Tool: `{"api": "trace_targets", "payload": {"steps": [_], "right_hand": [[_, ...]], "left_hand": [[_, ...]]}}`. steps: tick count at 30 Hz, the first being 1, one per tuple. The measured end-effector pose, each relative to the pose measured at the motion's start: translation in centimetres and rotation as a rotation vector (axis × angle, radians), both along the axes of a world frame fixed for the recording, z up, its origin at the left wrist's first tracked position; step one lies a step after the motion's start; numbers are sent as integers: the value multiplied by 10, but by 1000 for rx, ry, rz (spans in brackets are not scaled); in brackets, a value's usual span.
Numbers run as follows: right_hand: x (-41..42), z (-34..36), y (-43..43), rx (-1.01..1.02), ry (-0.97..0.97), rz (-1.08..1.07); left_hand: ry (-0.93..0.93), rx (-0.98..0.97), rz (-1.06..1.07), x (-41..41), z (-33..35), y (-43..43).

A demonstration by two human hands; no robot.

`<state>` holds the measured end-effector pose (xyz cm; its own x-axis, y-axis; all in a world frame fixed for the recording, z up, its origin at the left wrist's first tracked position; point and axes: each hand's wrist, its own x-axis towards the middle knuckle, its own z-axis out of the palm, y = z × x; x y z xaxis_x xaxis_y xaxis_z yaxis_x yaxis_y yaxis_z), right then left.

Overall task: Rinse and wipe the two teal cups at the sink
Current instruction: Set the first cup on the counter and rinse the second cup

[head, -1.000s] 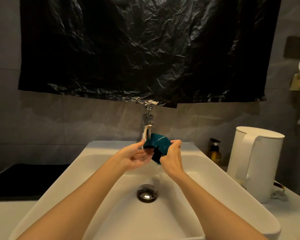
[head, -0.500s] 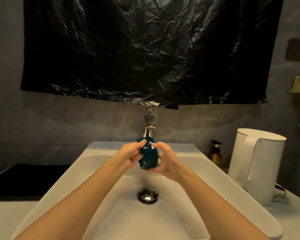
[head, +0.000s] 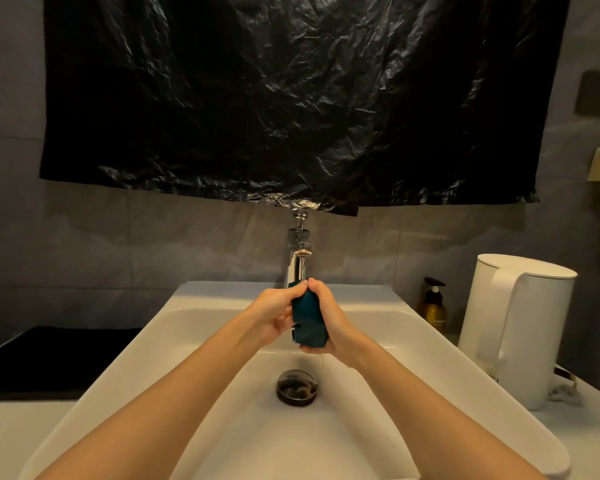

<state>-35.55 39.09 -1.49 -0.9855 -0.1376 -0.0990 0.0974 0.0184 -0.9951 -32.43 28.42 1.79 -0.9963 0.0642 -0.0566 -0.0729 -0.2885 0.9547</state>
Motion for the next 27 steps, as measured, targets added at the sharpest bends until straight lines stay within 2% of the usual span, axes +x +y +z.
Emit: {"api": "trace_targets", "payload": {"steps": [2,6,13,17,22,27], "right_hand": [[0,-1,-4,17,-18,-3],[-1,4,-1,-129,-154,-40],[-3,1,-4,-94,-26,-82],[0,5,5,-193,-135,11],[3,9,12,-56,-146,152],[5,6,1,34,-68,109]], "left_hand": [[-28,-24,51,-2,-1,0],[-9,21,-40,-6,-2,-1],[31,-11,-7,-10,-5,0],[49,-43,-100,-11,-6,-6],[23,-87,-162,-10,-8,-22],[40,-180,-197,-9,-10,-26]]}}
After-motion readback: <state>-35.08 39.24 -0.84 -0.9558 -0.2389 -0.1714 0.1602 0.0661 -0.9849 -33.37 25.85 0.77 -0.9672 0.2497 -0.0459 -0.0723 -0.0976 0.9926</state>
